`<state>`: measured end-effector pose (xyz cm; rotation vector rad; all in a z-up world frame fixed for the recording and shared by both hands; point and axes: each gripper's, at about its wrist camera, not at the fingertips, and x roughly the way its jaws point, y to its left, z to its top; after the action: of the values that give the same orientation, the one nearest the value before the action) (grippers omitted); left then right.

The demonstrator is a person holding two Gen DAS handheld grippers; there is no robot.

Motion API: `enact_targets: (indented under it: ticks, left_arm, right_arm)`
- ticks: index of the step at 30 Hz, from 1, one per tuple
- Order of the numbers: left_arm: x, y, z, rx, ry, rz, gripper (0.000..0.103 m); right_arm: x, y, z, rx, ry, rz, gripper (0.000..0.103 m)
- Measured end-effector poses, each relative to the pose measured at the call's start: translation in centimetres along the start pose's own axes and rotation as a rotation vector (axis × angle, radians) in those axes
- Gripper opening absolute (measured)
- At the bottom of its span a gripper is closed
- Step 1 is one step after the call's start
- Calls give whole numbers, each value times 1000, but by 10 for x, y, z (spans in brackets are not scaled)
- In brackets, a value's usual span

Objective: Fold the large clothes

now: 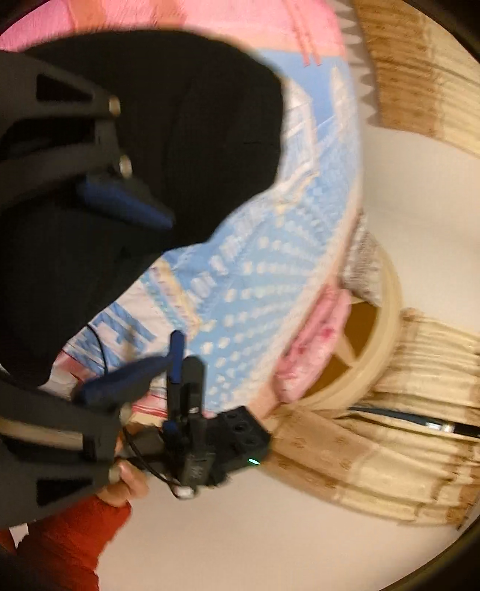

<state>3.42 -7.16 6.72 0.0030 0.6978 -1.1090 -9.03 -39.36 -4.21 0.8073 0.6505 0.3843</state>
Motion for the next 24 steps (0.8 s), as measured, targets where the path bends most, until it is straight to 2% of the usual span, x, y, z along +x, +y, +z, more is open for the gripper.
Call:
enact_targets:
  ticks: [1, 2, 4, 5, 8, 9, 10, 11, 12, 13, 14, 15, 16, 17, 19, 20, 22, 24]
  left_arm:
    - [-18, 4, -2, -2, -42, 17, 99]
    - [-45, 15, 3, -9, -103, 57, 103]
    - [-78, 35, 2, -35, -168, 147, 103]
    - [-97, 57, 0, -58, -181, 222, 103]
    - [-115, 113, -19, -113, -150, 392, 103]
    - [-109, 137, -27, -142, -118, 420, 103]
    - [-94, 163, -35, -218, -63, 435, 103]
    - [-76, 179, -44, -307, -1, 408, 103]
    - [-56, 187, -54, -383, 50, 324, 98]
    - [-39, 180, -56, -390, 52, 266, 88]
    - [-27, 163, -56, -326, 39, 225, 89]
    - [-20, 146, -55, -272, 29, 220, 90]
    - [-9, 126, -52, -212, 31, 203, 103]
    - [1, 103, -50, -139, 40, 175, 103]
    - [26, 56, -51, 41, 75, 183, 103]
    - [33, 39, -54, 96, 83, 160, 103]
    - [42, 22, -58, 132, 86, 82, 103]
    - [47, 12, -59, 185, 82, 114, 103]
  right_arm:
    - [2, 6, 1, -13, 0, 7, 93]
    - [15, 16, 0, -26, 8, 14, 93]
    - [28, 26, -14, -64, 48, 23, 93]
    - [28, 29, -16, -71, 66, 26, 93]
    - [48, 39, -18, -97, 92, 36, 93]
    - [48, 53, -19, -129, 80, 41, 93]
    - [49, 63, -18, -162, 54, 58, 93]
    - [54, 67, -18, -175, 41, 68, 93]
    - [55, 81, -14, -189, 35, 67, 93]
    - [59, 86, -12, -201, 37, 63, 93]
    - [60, 92, -9, -215, 38, 65, 93]
    - [63, 99, -7, -225, 42, 81, 93]
    - [65, 102, -5, -225, 47, 103, 93]
    - [66, 107, -4, -223, 56, 142, 93]
    - [64, 118, -4, -231, 55, 202, 93]
    - [62, 121, -3, -232, 37, 218, 93]
    - [59, 122, -3, -209, 17, 209, 93]
    - [68, 113, -3, -203, 12, 136, 93]
